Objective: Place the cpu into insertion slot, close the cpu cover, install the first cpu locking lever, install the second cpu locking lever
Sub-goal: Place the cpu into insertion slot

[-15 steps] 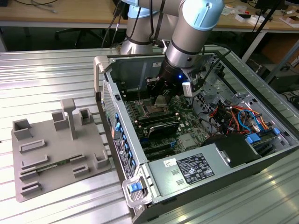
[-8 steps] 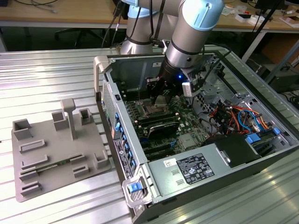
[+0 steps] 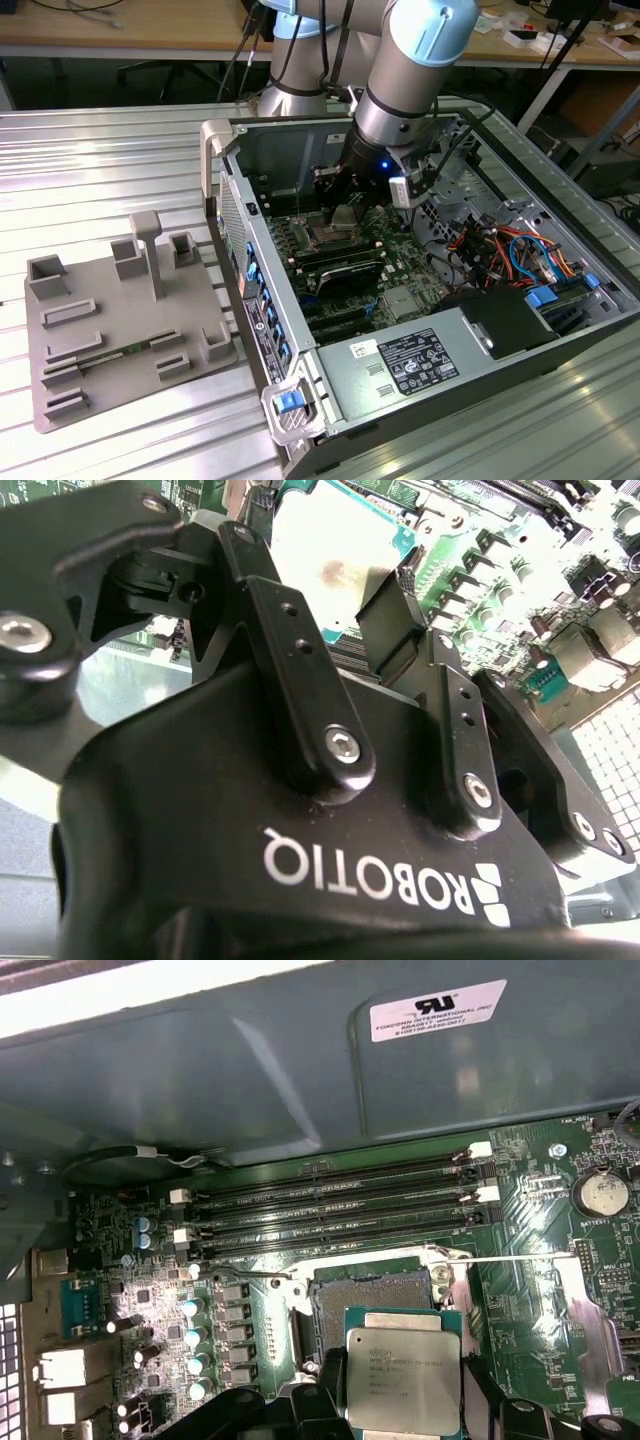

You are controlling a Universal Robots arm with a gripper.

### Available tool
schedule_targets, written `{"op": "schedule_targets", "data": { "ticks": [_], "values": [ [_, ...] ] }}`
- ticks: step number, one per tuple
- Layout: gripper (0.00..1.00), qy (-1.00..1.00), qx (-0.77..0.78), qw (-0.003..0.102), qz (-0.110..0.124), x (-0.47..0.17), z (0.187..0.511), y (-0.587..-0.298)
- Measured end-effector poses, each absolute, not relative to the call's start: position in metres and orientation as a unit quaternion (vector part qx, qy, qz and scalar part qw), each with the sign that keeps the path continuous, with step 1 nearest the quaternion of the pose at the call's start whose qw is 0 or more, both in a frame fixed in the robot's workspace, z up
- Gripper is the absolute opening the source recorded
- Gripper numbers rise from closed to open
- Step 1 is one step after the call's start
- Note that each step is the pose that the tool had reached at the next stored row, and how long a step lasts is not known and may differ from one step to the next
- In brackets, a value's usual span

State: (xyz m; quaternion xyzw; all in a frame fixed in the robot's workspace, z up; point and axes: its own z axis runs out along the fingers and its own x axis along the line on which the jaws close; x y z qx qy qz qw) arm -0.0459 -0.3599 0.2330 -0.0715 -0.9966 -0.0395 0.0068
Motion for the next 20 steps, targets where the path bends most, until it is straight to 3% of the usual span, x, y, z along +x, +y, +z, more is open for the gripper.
{"op": "schedule_targets", "data": {
  "ticks": [20],
  "values": [
    [0.55, -0.996, -0.080, 0.007, -0.040, -0.0459, 0.2315, -0.3599]
  ]
}}
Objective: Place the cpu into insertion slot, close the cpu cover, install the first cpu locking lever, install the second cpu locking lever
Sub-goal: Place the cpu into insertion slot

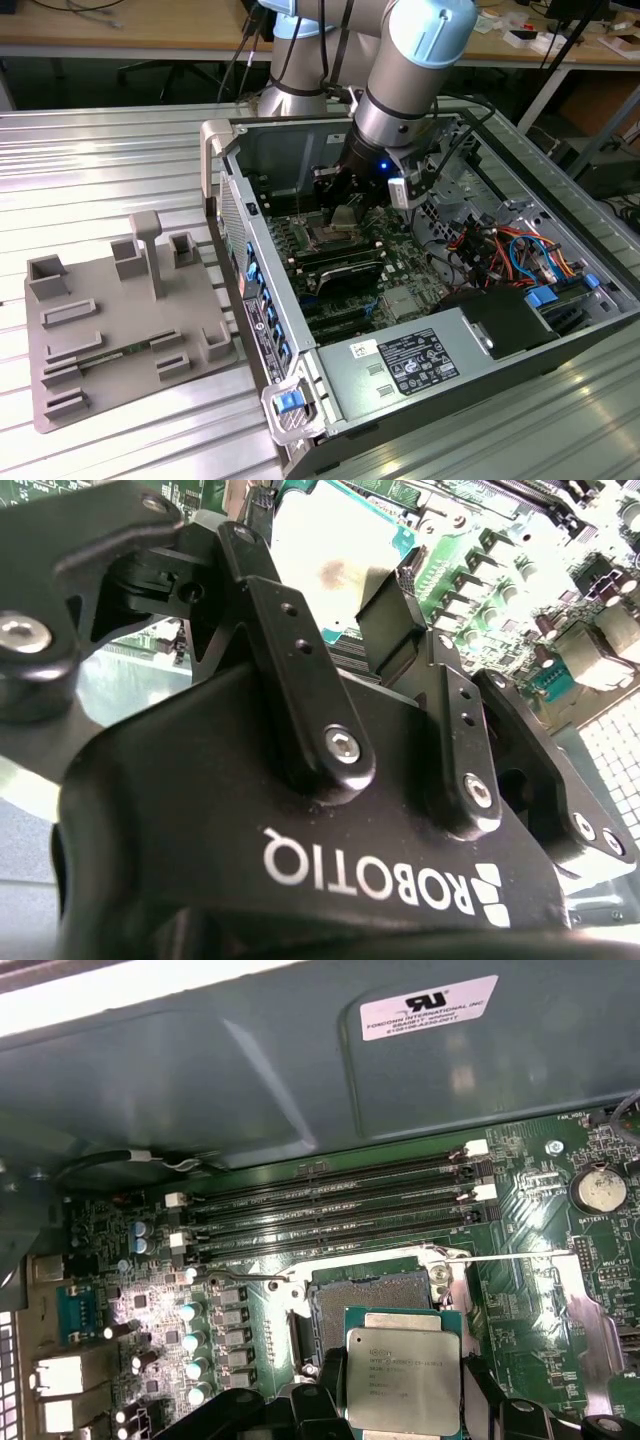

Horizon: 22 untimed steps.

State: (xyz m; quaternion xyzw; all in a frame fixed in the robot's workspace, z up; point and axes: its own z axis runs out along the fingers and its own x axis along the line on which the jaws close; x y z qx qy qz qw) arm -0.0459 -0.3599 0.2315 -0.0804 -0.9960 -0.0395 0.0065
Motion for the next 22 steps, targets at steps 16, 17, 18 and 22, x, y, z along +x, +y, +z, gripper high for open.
{"op": "schedule_targets", "data": {
  "ticks": [16, 17, 18, 22],
  "values": [
    [0.55, -0.995, -0.087, 0.006, -0.040, -0.0459, 0.2302, -0.3599],
    [0.55, -0.995, -0.087, 0.006, -0.040, -0.0459, 0.2302, -0.3599],
    [0.55, -0.995, -0.087, 0.006, -0.040, -0.0459, 0.2301, -0.3598],
    [0.55, -0.995, -0.089, 0.006, -0.040, -0.0459, 0.2299, -0.3599]
  ]
}}
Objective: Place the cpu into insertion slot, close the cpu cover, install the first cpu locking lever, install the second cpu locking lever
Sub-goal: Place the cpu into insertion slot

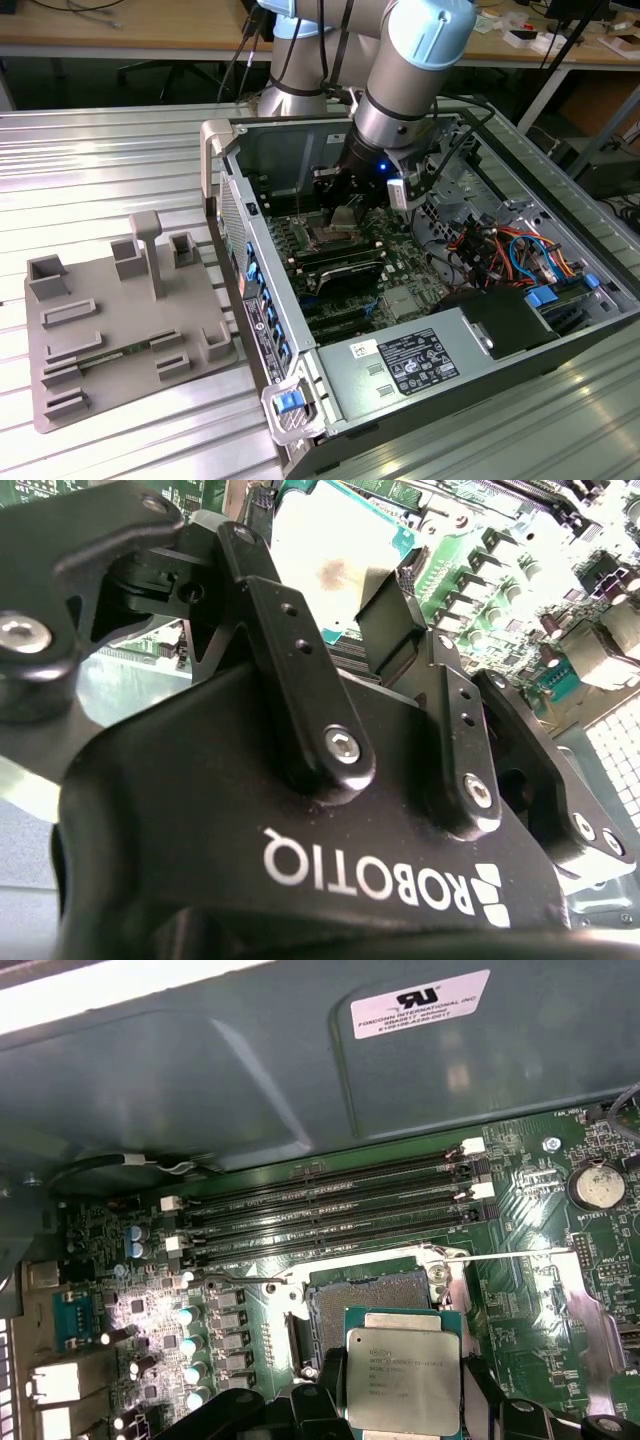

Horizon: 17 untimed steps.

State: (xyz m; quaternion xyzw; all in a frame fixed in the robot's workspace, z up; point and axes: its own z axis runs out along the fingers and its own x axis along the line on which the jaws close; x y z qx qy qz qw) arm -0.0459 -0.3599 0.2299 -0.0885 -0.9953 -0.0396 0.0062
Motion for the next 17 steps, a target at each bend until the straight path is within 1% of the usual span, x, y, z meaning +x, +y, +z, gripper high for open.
{"op": "schedule_targets", "data": {
  "ticks": [17],
  "values": [
    [0.55, -0.995, -0.095, 0.006, -0.040, -0.0459, 0.2283, -0.3598]
  ]
}}
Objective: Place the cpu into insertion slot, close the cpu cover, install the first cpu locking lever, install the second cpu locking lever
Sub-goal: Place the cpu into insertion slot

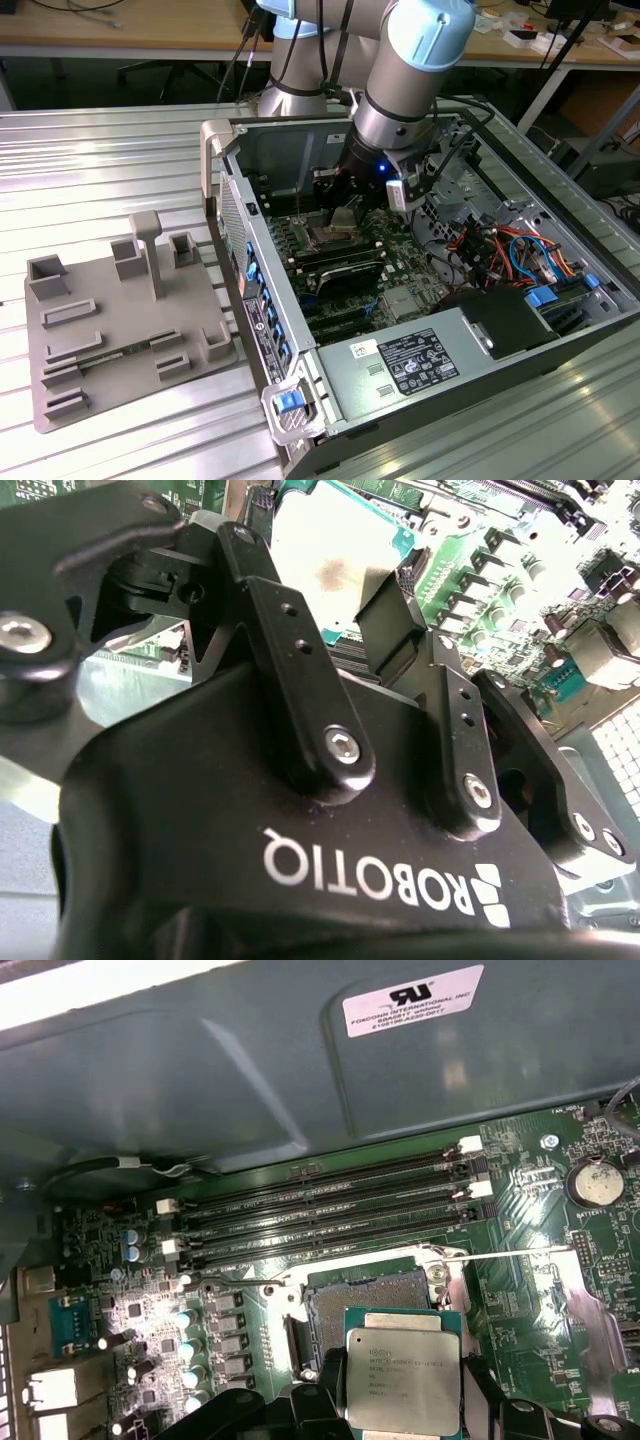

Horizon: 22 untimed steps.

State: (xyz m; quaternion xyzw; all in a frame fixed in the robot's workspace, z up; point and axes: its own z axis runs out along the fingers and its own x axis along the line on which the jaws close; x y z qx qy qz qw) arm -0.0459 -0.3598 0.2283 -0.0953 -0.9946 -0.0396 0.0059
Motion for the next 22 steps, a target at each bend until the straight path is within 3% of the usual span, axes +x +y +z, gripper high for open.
{"op": "schedule_targets", "data": {
  "ticks": [22],
  "values": [
    [0.55, -0.994, -0.104, 0.006, -0.040, -0.0459, 0.2265, -0.3598]
  ]
}}
